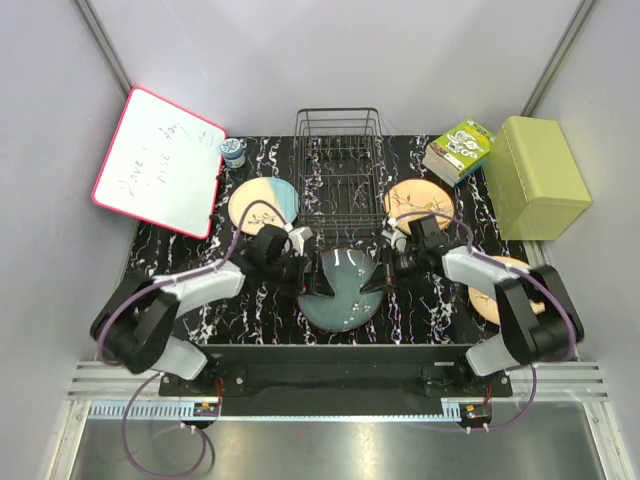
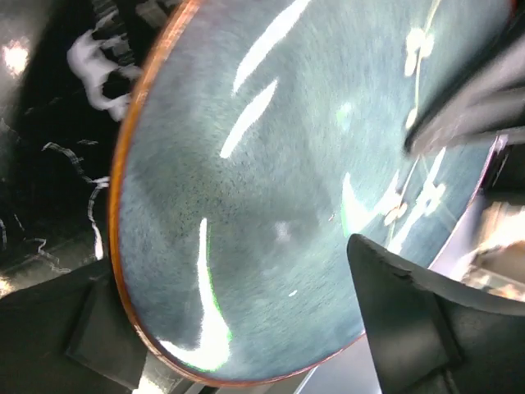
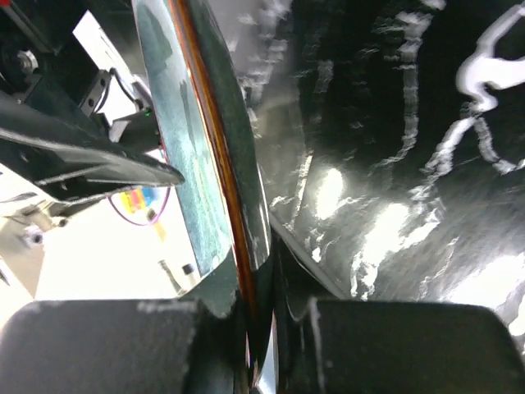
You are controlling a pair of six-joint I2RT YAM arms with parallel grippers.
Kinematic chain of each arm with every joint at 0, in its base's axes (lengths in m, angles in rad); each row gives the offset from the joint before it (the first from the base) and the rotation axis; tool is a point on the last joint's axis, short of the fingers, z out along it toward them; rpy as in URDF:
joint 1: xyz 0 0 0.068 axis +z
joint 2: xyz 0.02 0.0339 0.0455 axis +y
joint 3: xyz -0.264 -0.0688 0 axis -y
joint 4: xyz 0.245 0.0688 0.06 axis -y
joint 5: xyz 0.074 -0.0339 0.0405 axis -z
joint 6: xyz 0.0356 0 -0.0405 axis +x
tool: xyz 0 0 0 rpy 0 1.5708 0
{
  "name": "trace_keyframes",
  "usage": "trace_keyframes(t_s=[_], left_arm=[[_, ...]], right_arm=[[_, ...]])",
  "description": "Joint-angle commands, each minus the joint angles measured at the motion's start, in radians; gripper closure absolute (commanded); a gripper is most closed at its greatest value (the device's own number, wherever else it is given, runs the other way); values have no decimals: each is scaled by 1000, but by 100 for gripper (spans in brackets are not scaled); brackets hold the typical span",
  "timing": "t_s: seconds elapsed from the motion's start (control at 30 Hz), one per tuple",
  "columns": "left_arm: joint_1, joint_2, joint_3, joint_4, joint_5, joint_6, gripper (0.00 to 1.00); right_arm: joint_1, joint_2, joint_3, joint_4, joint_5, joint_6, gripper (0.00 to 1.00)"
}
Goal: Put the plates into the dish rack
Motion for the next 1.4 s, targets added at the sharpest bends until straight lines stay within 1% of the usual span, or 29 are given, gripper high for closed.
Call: trace_keyframes(t_s=[0.0,0.03,0.07,0.1,0.13,0.17,0.2,0.27,0.3,0.33,0.37,0.4,0.43,0.47,0.5,0.53,0.57,0.6,0.63,0.67,0.7,0.73,0.77,0.8,0.83,0.9,0.97,1.07,1.37], left_arm=[[1,-252,127,-199,-47,312,1],[5,-299,141,-229,-61,380,1],[10,-354,181,-274,-96,418,1],[15,-435,206,-296,-128,449,1],[19,-474,232,-313,-167,504,1],[33,-501,297,-344,-245,532,1],[45,-529,330,-361,-276,585,1],[105,-539,417,-401,-351,633,1],[123,-545,433,-404,-386,674,1],[152,-545,439,-396,-423,691,1],[162,-546,439,-384,-478,711,1],[168,-548,428,-372,-506,727,1],[179,-549,422,-344,-530,725,1],[182,-551,416,-336,-537,727,1],[183,-555,405,-329,-538,719,1],[183,-568,395,-315,-535,713,1],[183,-575,388,-312,-520,709,1],[183,-583,376,-310,-515,689,1],[185,-591,367,-312,-514,681,1],[186,-613,359,-310,-509,673,1],[194,-621,338,-312,-508,666,1],[199,-632,329,-312,-502,661,1],[206,-646,319,-310,-497,658,1],[222,-650,312,-309,-492,653,1],[229,-654,301,-307,-488,650,1],[251,-652,295,-300,-485,649,1],[262,-646,290,-293,-477,649,1],[277,-641,287,-283,-471,620,1],[306,-649,255,-270,-457,603,1]], right_arm=[[7,-247,171,-287,-74,-177,100],[7,-270,206,-398,-52,-196,100],[6,-301,278,-443,-34,-225,100],[6,-307,315,-480,7,-239,100],[6,-312,355,-544,35,-252,100],[6,-311,433,-574,64,-284,100],[6,-307,473,-611,121,-305,100],[6,-275,607,-640,213,-332,100],[6,-254,657,-654,336,-335,100],[7,-228,766,-657,397,-334,100],[7,-167,821,-657,464,-334,100],[6,-133,878,-648,609,-331,100],[6,-95,992,-642,670,-334,100],[6,-18,1051,-636,728,-335,100],[6,23,1110,-627,834,-332,100],[6,63,1223,-620,877,-323,100],[6,143,1280,-616,984,-306,100],[7,182,1337,-610,1027,-299,100],[9,224,1447,-605,1070,-299,100],[9,305,1504,-600,1162,-300,100],[11,347,1620,-600,1210,-302,100],[15,433,1680,-602,1273,-300,100],[23,473,1736,-599,1364,-305,100],[24,510,1833,-597,1399,-306,100],[26,568,1871,-593,1434,-306,100],[50,605,1924,-539,1543,-323,100],[63,644,1945,-496,1589,-351,100],[96,683,1962,-455,1627,-409,100],[112,802,2024,-409,1652,-450,100]])
